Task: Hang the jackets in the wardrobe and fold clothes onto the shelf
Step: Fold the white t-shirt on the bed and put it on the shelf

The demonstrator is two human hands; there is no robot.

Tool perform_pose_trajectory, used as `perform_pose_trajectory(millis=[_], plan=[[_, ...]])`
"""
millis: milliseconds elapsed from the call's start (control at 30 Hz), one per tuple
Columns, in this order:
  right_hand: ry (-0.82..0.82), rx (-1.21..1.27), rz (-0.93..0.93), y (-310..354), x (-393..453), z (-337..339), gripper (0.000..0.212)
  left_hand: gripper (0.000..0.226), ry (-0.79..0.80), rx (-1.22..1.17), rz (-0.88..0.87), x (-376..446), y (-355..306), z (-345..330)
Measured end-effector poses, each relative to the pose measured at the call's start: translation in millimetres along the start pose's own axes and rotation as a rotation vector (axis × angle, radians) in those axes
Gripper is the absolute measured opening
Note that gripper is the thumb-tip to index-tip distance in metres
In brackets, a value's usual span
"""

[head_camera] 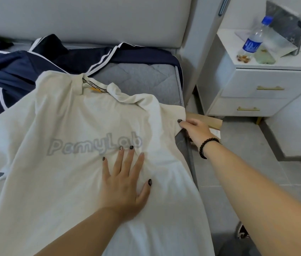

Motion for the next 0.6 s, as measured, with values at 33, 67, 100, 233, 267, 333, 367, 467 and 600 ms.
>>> perform_pose_trajectory(millis=[33,67,100,233,267,333,367,467,600], plan=[[0.033,-0.017,-0.016,1.7,5.5,-2.3,0.028,0.072,-0.007,-0.004,-0.005,-0.2,-0.4,0.4],[0.05,-0.04,-0.021,3.7,10.7,-4.0,0.025,0.072,-0.016,-0.009,-0.008,-0.1,-0.2,0.9],[0.045,-0.052,-0.022,5.9,14.6,-4.1,0.018,0.072,-0.019,-0.01,-0.009,-0.4,0.2,1.3],[-0.348,0.238,0.009,17.8,27.5,32.5,0.02,0.072,-0.019,-0.006,-0.017,-0.9,0.1,3.7],[-0.485,0.314,0.029,19.7,28.7,50.0,0.021,0.071,-0.02,-0.007,-0.019,-1.0,-0.1,4.1],[-0.618,0.396,0.05,20.4,29.7,79.6,0.02,0.072,-0.024,-0.013,-0.026,-1.1,-0.4,5.6],[-0.596,0.43,0.028,18.7,28.9,86.9,0.015,0.072,-0.025,-0.014,-0.028,-0.6,-0.4,6.1],[-0.316,0.531,-0.126,-1.7,24.2,72.2,0.005,0.072,-0.018,-0.006,-0.024,-0.8,0.1,5.1],[-0.143,0.313,-0.37,-51.5,1.4,43.0,0.019,0.072,-0.023,-0.004,-0.035,-0.1,-0.5,5.2]])
Point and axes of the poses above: each hand's wrist, its own x-axis towards the middle knuckle, its own z-axis out of the back of the hand, y = z × x, the point moved 4 cm from there along x, towards the middle knuckle, and after that the axes turned 9 degrees about z, right-handed, at the moved point
